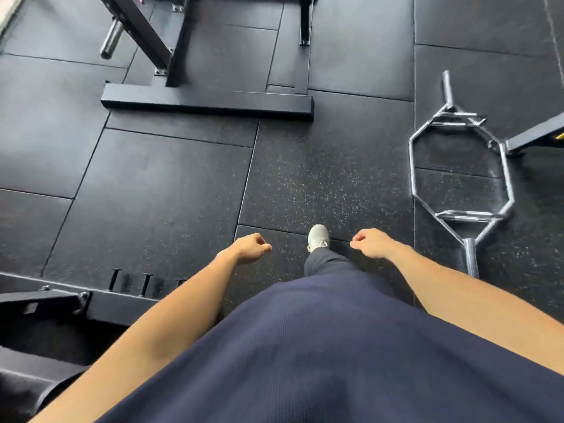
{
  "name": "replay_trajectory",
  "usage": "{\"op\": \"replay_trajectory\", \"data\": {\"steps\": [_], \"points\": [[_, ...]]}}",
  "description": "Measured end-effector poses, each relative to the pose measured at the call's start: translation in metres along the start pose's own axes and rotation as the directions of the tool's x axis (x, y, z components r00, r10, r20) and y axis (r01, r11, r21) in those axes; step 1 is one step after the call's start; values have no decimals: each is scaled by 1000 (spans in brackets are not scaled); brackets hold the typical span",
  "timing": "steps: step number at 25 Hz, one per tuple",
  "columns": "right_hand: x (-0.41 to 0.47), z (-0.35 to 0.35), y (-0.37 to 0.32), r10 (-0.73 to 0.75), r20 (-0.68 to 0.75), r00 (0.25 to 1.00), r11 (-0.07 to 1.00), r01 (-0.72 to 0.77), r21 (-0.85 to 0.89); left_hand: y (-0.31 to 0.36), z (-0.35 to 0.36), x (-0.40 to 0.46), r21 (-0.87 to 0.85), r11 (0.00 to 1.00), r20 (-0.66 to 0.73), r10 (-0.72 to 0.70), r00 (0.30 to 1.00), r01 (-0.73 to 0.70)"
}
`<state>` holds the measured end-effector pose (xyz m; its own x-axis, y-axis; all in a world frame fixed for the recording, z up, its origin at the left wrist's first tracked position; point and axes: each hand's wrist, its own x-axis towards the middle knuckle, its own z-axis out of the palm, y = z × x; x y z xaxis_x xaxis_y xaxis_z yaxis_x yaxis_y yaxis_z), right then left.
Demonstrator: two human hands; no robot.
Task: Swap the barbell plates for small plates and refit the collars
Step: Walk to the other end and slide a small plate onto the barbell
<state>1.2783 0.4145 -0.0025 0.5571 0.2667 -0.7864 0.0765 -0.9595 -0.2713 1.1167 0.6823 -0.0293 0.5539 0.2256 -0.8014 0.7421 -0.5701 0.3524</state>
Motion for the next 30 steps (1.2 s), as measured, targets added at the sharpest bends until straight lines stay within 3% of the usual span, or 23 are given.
{"op": "replay_trajectory", "data": {"steps": [7, 14, 23, 27, 30], "points": [[145, -108, -150, -133, 160, 978, 960, 167, -223, -1, -111, 85, -199, 962, -14, -192, 981, 185], [262, -196, -331, -249, 318, 915, 799, 380, -467, -11, -224, 129, -524, 793, -97, -417, 904, 310], [375, -195, -596, -321, 495, 807, 557, 584, -591, -99, -346, 189, -681, 587, 119, -500, 858, 437], [400, -186, -737, -375, 534, 757, 453, 653, -607, -167, -440, 209, -746, 523, 77, -547, 833, 412], [410, -182, -838, -439, 526, 729, 468, 685, -558, -214, -515, 217, -777, 495, 48, -569, 821, 389]]}}
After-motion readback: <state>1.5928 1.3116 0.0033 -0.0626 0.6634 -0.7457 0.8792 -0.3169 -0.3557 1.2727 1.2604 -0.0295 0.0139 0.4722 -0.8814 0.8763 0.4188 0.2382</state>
